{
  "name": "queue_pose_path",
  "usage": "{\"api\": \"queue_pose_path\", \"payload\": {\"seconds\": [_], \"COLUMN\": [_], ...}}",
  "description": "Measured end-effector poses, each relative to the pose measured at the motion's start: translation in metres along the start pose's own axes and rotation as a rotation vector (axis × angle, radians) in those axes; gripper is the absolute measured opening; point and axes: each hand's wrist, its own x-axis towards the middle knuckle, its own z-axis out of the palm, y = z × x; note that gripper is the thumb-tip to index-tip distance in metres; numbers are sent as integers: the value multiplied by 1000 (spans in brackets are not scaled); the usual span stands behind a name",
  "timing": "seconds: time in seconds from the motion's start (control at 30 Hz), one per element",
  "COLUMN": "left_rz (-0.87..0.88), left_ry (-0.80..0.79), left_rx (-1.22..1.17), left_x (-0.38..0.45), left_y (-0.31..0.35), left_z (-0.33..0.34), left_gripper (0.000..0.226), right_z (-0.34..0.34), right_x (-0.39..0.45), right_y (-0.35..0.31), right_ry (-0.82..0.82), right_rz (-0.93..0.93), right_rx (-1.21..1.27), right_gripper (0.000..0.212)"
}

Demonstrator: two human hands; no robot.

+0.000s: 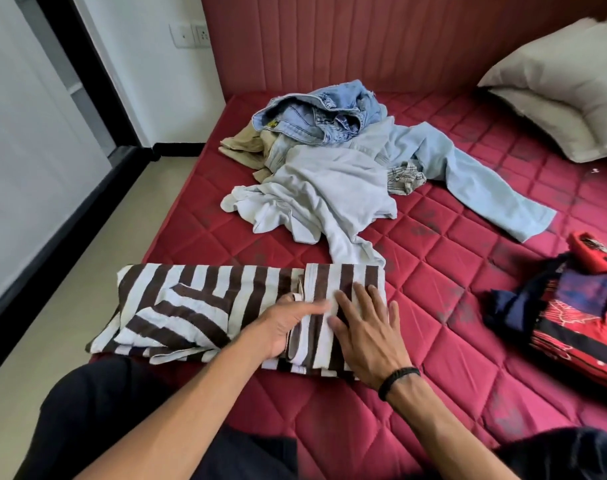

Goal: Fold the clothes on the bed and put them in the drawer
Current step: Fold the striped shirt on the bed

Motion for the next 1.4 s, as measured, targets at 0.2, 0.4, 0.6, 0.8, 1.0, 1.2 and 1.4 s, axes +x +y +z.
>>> {"api": "queue_pose_path", "payload": {"seconds": [0.2,0.4,0.6,0.8,1.0,1.2,1.4], "left_rz": [75,94,178,304,372,658,596], "left_ry": [31,167,273,441,356,219,-97], "left_rx": [41,468,949,1035,897,961,526], "left_x": [11,20,8,-1,-13,-14,-47], "left_y": [10,5,-3,-9,-26,-37,1], "left_z": [-46,-71,-61,-51,-51,17,68], "left_gripper": [33,92,104,97,79,71,54], "right_z": [25,38,27,15,-20,-86,-141], "right_x": [5,0,-10,-6,-8,-47,-53], "right_y": [-8,4,19,13,15,81,39], "right_ry": [54,6,-31,174,-32,209,342], "right_rz": [-45,-196,-373,439,687,741,447], "right_rx": [-26,-171,-168,491,1149,912,773], "right_gripper": [66,71,67,70,39,41,24]}}
